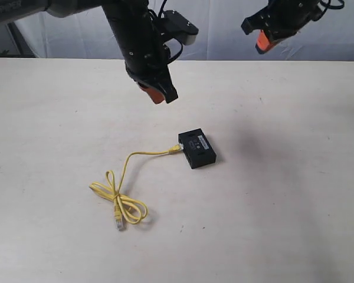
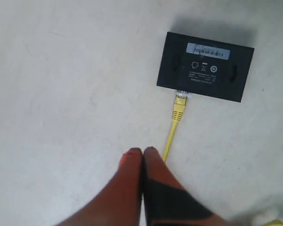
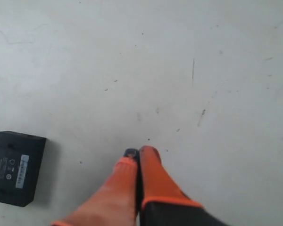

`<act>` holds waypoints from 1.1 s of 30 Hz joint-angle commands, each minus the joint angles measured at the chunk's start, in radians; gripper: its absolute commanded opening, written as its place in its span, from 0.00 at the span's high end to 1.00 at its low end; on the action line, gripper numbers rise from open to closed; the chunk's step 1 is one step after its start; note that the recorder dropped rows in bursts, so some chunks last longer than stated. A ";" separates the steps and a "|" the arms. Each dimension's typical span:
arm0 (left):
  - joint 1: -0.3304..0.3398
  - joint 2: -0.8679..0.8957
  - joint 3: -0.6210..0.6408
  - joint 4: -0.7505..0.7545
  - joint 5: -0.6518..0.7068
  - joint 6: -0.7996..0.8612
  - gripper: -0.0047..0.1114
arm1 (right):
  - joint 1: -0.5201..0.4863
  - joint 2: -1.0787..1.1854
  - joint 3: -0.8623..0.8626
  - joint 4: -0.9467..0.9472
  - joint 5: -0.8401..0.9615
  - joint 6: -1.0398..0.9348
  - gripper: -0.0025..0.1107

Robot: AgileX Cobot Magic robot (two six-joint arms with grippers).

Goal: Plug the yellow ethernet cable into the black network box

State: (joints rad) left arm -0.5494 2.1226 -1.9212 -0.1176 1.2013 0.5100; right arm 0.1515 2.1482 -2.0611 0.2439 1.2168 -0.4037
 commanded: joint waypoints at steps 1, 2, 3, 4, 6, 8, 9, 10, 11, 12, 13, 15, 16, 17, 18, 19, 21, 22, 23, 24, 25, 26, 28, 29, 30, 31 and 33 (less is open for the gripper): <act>-0.001 -0.058 0.000 0.007 0.011 -0.049 0.96 | -0.004 -0.091 0.034 -0.039 0.004 0.027 0.99; -0.001 -0.068 0.000 0.016 0.011 -0.057 0.96 | -0.004 -0.114 0.057 -0.047 0.004 0.027 0.99; -0.001 -0.075 0.000 0.026 0.013 -0.070 0.96 | -0.004 -0.139 0.083 -0.072 0.004 0.035 0.99; -0.001 -0.083 0.000 0.035 0.016 -0.086 0.96 | -0.004 -0.159 0.107 -0.099 0.004 0.044 0.99; -0.001 -0.104 0.013 0.048 0.018 -0.110 0.96 | -0.004 -0.212 0.179 -0.140 0.004 0.058 0.99; -0.001 -0.129 0.046 0.050 0.001 -0.110 0.96 | -0.004 -0.262 0.259 -0.158 0.004 0.064 0.99; -0.001 -0.143 0.067 0.054 -0.001 -0.112 0.96 | -0.004 -0.290 0.300 -0.160 -0.008 0.064 0.99; -0.001 -0.157 0.090 0.057 -0.002 -0.124 0.96 | -0.004 -0.319 0.342 -0.160 -0.032 0.066 0.99; -0.001 -0.171 0.107 0.062 -0.002 -0.134 0.96 | -0.004 -0.349 0.373 -0.160 -0.051 0.068 0.99; -0.001 -0.187 0.130 0.067 -0.002 -0.137 0.96 | -0.004 -0.377 0.411 -0.160 -0.071 0.068 0.99; -0.001 -0.205 0.153 0.073 -0.005 -0.137 0.96 | -0.004 -0.405 0.446 -0.160 -0.087 0.068 0.99; -0.001 -0.241 0.196 0.080 -0.020 -0.142 0.96 | -0.004 -0.453 0.501 -0.160 -0.115 0.068 0.99; -0.001 -0.263 0.218 0.082 -0.034 -0.149 0.96 | -0.004 -0.478 0.529 -0.160 -0.128 0.071 0.99; -0.001 -0.281 0.237 0.082 -0.049 -0.159 0.96 | -0.004 -0.497 0.549 -0.160 -0.138 0.075 0.99; -0.001 -0.307 0.263 0.082 -0.062 -0.170 0.96 | -0.004 -0.520 0.575 -0.162 -0.153 0.084 0.99; -0.001 -0.324 0.280 0.082 -0.074 -0.172 0.96 | -0.004 -0.541 0.599 -0.164 -0.167 0.089 0.99; -0.001 -0.362 0.321 0.082 -0.086 -0.179 0.96 | -0.004 -0.575 0.642 -0.166 -0.191 0.093 0.99; -0.001 -0.381 0.336 0.082 -0.088 -0.186 0.96 | -0.004 -0.594 0.664 -0.166 -0.203 0.093 0.99; -0.001 -0.396 0.356 0.082 -0.094 -0.193 0.96 | -0.004 -0.612 0.683 -0.166 -0.213 0.093 0.99; -0.001 -0.419 0.377 0.085 -0.104 -0.200 0.96 | -0.004 -0.629 0.704 -0.166 -0.228 0.098 0.99; -0.001 -0.435 0.400 0.086 -0.113 -0.200 0.96 | -0.004 -0.646 0.725 -0.171 -0.244 0.106 0.99; -0.001 -0.450 0.418 0.091 -0.127 -0.203 0.96 | -0.004 -0.659 0.740 -0.173 -0.256 0.108 0.99; -0.001 -0.490 0.465 0.093 -0.159 -0.220 0.96 | -0.004 -0.690 0.775 -0.183 -0.277 0.115 0.99; -0.001 -0.506 0.486 0.093 -0.175 -0.220 0.96 | -0.004 -0.700 0.789 -0.192 -0.287 0.121 0.99; -0.001 -0.528 0.515 0.093 -0.193 -0.220 0.96 | -0.004 -0.713 0.803 -0.200 -0.296 0.127 0.99; -0.001 -0.543 0.534 0.093 -0.204 -0.223 0.96 | -0.004 -0.725 0.816 -0.208 -0.303 0.134 0.99; -0.001 -0.578 0.580 0.093 -0.229 -0.222 0.96 | -0.004 -0.749 0.841 -0.220 -0.312 0.143 0.99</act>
State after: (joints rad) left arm -0.5494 1.5886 -1.3939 -0.0250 1.0116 0.2976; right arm 0.1515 1.4341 -1.2509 0.0513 0.9321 -0.2757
